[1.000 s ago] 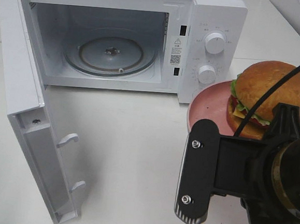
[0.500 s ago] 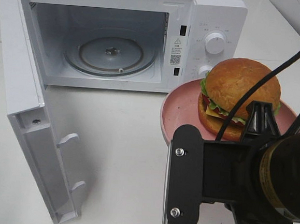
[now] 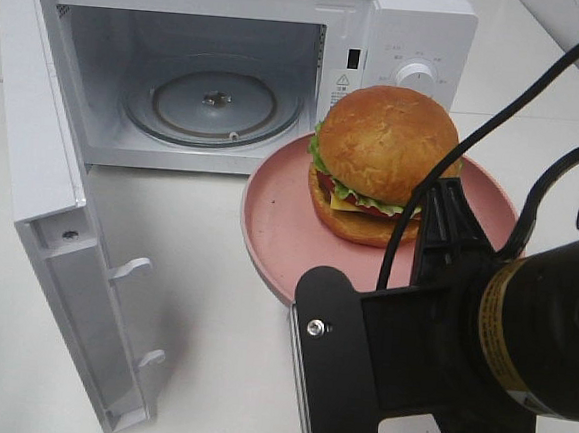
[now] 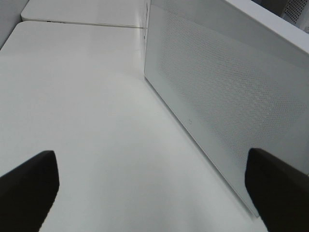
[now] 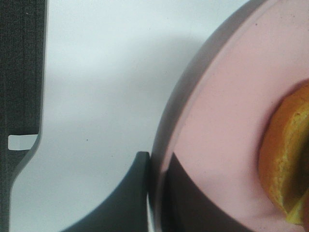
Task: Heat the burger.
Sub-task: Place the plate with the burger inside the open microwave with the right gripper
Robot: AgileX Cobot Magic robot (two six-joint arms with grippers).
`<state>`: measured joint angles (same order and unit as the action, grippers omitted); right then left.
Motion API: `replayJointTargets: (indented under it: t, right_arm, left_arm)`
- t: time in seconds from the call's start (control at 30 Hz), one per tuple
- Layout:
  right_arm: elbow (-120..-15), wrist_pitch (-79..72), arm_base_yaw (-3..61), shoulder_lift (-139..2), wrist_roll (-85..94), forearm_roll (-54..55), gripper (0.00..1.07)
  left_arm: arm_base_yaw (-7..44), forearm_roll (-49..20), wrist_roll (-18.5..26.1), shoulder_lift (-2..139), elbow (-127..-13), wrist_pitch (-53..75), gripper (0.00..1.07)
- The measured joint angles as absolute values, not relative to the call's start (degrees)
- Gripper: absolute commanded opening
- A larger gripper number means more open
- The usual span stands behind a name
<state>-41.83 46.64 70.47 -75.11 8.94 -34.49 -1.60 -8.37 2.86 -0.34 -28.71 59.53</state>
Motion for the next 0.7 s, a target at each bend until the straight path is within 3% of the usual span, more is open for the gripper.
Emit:
replayJointTargets:
  t: [0.37,0.7]
  right_arm:
    - [-41.7,41.8,70.2,-75.1,14.2,-34.5,0.0]
    - [-41.5,33.2,59.5,-75.1,29.9,-31.8,0.0]
  left_arm:
    - [-1.6,-8.4,2.9,-0.3,-28.7,59.5,1.02]
    - [-1.6,-8.4,2.9,-0.3,-28.7,59.5,1.02]
